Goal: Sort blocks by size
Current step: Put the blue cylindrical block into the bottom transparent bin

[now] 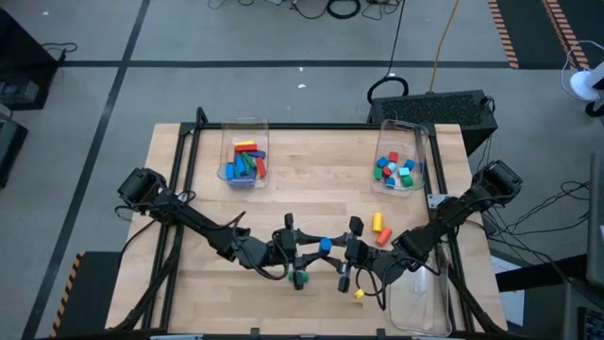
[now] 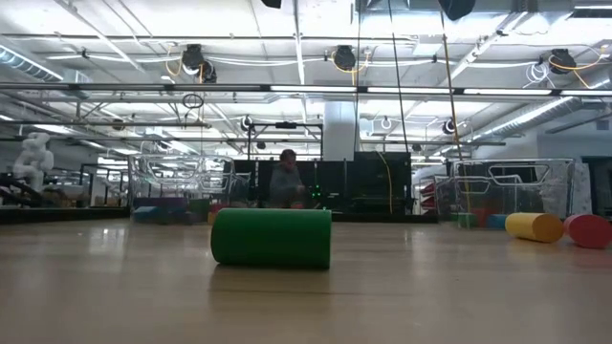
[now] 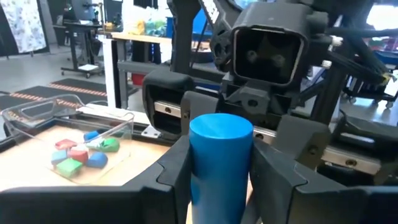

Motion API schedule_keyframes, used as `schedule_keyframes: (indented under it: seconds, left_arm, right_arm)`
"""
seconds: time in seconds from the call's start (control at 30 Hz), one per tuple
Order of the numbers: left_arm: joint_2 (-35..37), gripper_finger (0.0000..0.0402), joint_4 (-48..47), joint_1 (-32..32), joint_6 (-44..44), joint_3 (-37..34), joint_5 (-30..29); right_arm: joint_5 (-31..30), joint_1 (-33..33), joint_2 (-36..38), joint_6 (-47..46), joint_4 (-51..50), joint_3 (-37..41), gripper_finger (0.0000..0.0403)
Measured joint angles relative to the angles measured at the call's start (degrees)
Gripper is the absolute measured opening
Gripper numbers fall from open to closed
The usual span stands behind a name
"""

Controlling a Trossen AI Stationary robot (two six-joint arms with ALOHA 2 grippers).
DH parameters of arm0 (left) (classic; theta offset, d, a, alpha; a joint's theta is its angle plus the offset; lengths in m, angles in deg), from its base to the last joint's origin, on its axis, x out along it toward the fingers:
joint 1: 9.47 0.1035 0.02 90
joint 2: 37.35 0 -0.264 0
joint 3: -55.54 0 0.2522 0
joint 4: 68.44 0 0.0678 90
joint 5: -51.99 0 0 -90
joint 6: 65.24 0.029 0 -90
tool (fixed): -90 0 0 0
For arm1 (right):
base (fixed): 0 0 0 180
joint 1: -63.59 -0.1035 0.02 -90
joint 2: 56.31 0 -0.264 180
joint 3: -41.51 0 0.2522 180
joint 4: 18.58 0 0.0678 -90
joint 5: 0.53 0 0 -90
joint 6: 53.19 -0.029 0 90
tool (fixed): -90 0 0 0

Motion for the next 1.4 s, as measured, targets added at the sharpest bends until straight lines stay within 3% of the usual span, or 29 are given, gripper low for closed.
schedule_keyframes:
  seconds: [0.07,0.23,0.47,0.93,1.1,1.4]
  left_arm:
    - [0.0,0.0131,-0.1,-0.1,0.5,0.0,0.1]
    - [0.0,0.0135,-0.2,-0.1,0.2,0.0,0.1]
    - [0.0,0.018,-2.6,0.1,0.2,0.0,0.1]
    - [-0.1,0.0188,-5.2,0.0,2.5,0.0,-0.2]
    - [-0.1,0.0189,-5.4,0.0,2.7,0.0,-0.2]
    - [-0.1,0.0189,-6.8,0.0,1.8,0.0,-0.2]
  right_arm:
    - [0.1,0.0,0.0,-0.2,0.1,0.0,0.0118]
    - [0.1,0.0,0.0,-0.2,0.0,0.0,0.0115]
    - [-0.9,-0.8,0.0,-0.5,-4.5,0.0,0.0115]
    - [4.7,-7.3,5.8,-22.9,-33.1,0.0,0.0115]
    - [11.5,-9.6,9.0,-29.7,-43.7,0.0,0.0115]
    - [10.9,-13.9,13.2,-37.6,-53.8,0.0,0.0115]
